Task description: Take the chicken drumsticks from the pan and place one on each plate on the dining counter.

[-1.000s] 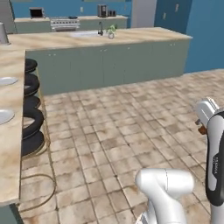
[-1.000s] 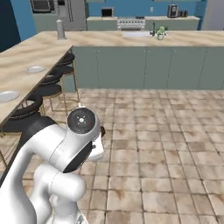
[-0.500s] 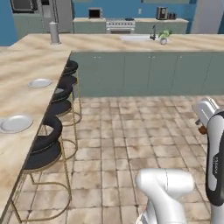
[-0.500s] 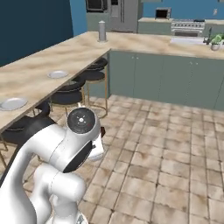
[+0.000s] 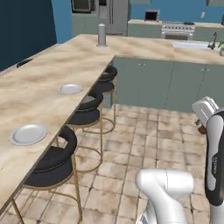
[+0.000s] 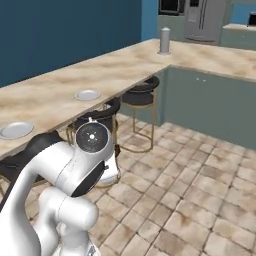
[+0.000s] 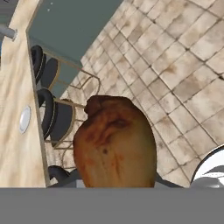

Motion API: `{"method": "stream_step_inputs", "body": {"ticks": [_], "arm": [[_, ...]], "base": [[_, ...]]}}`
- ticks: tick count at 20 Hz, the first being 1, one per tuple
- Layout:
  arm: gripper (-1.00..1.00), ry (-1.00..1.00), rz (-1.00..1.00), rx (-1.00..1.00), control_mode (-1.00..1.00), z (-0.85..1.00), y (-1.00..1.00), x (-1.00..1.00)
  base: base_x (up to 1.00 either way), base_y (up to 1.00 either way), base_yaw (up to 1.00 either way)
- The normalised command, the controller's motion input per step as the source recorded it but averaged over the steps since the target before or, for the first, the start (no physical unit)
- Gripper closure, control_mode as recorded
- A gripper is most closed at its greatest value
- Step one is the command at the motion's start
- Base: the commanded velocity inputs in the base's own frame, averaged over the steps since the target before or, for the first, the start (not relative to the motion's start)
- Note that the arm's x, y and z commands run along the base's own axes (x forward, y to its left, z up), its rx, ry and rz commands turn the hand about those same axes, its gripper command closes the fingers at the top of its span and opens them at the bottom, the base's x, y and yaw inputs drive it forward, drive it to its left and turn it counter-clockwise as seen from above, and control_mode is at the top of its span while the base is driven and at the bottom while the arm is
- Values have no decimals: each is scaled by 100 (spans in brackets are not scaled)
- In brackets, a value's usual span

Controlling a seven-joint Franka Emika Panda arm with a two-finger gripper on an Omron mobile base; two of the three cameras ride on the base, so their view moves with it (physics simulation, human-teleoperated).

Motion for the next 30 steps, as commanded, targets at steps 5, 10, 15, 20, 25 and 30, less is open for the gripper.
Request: {"method": "stream_step_inputs", "body": {"ticks": [5,10,15,20,25,30], "arm": [[100,0,0,0,100,0,0,0],[100,0,0,0,100,0,0,0],[100,0,0,0,100,0,0,0],[100,0,0,0,100,0,0,0],[100,0,0,0,100,0,0,0],[100,0,0,0,100,0,0,0]], "base": [[64,-67,50],[56,-54,42],[64,-38,36],[46,-33,30],[35,-19,34],[58,-10,37]]}}
